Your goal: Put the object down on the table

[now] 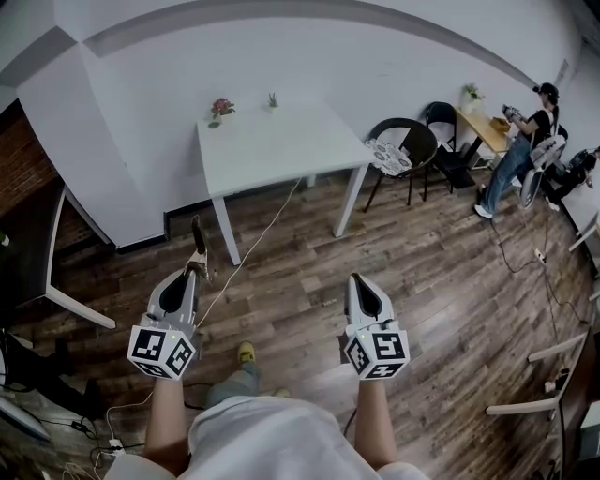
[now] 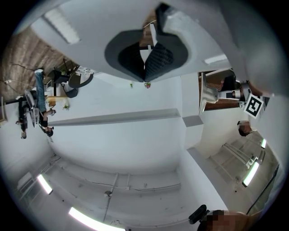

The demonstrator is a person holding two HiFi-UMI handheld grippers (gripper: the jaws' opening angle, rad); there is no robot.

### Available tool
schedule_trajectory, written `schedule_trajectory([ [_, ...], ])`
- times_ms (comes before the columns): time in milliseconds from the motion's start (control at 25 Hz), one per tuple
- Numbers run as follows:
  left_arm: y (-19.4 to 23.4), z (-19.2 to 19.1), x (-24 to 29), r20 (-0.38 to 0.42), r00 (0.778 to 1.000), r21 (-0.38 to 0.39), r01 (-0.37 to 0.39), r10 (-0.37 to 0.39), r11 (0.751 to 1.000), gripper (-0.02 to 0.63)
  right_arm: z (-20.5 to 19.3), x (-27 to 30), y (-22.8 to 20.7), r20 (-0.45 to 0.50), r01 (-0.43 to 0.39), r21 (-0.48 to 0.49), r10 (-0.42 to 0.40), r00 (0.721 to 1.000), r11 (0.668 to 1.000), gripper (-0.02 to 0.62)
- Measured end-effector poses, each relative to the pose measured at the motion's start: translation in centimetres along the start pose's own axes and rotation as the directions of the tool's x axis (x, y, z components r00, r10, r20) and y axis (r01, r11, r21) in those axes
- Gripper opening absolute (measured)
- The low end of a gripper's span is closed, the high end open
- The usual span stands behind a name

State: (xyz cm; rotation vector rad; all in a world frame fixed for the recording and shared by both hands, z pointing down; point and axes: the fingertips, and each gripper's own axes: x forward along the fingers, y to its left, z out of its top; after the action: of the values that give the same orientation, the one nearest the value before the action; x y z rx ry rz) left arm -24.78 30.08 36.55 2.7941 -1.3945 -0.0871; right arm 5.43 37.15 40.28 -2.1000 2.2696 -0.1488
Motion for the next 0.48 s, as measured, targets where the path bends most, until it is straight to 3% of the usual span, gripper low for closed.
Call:
schedule_trajectory([
  [480,2.2,-1.5,4.2,-0.008,1.0,-0.012,0.019,-0.019,1.0,0.012,-0.9,4.2,-1.4,0.002,0.022,0.01,-0.022,1.0,1.0,0.003],
])
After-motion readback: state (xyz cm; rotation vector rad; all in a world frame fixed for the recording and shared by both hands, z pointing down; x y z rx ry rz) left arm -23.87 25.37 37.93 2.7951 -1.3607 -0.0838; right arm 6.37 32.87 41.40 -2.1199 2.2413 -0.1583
